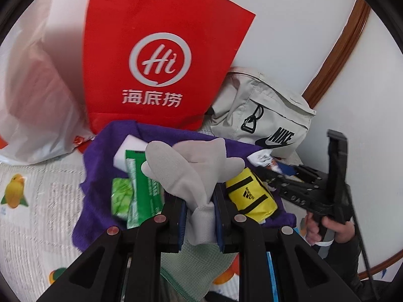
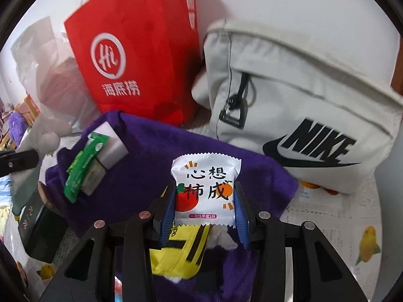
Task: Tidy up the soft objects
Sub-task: 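Lower the glove and snack packet onto the purple towel, opening both tools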
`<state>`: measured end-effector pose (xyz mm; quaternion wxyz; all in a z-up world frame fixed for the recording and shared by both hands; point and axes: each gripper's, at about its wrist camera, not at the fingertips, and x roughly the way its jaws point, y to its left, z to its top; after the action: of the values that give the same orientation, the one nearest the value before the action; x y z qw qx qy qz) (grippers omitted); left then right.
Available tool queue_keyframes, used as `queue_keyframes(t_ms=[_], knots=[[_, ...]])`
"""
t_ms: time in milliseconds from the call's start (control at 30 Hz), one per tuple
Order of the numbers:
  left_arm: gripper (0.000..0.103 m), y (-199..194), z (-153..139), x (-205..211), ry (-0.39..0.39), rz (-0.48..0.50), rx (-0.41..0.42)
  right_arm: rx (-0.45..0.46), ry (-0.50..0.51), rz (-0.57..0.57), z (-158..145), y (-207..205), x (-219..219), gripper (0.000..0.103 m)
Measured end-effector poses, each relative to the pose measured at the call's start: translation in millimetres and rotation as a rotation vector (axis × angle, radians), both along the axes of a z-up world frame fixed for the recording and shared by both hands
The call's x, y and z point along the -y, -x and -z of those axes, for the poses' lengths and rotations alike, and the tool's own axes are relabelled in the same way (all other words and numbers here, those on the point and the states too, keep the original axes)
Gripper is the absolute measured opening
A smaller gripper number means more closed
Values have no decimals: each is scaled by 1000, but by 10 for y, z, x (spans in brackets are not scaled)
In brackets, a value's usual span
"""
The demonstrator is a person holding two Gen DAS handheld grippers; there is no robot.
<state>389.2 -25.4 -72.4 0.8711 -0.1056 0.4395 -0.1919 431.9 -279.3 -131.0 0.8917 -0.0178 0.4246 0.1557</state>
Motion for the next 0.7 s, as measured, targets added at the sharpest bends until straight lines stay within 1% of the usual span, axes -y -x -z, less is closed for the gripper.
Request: queue_keyframes(t_ms=[100,167,233,367,467,567,633,700], knots=[[18,-144,61,102,-8,15,-2,-39,-1,0,75,-83,-13,43],[18,-245,131,165,-21,10,-23,-50,-8,-11,97,-115,-33,43],[18,-330,198,219,-8,20,-37,-55,7,-2,123,-134,-44,43],[18,-498,362,322,2,22,-87,-82,3,-7,176,-148,-46,44],[18,-577,470,380,-50,3,-113,-84,28,-13,204,-158,-61,49],[18,-626,553,381,-46,-4,-140,-87,34,-33,243,-134,-102,56],[19,-656,583,393,-54,-9,-150,-79,48,-47,242,-103,-145,58],[19,-670,599,409,-62,-5,-152,-69,61,-57,229,-68,-167,65]])
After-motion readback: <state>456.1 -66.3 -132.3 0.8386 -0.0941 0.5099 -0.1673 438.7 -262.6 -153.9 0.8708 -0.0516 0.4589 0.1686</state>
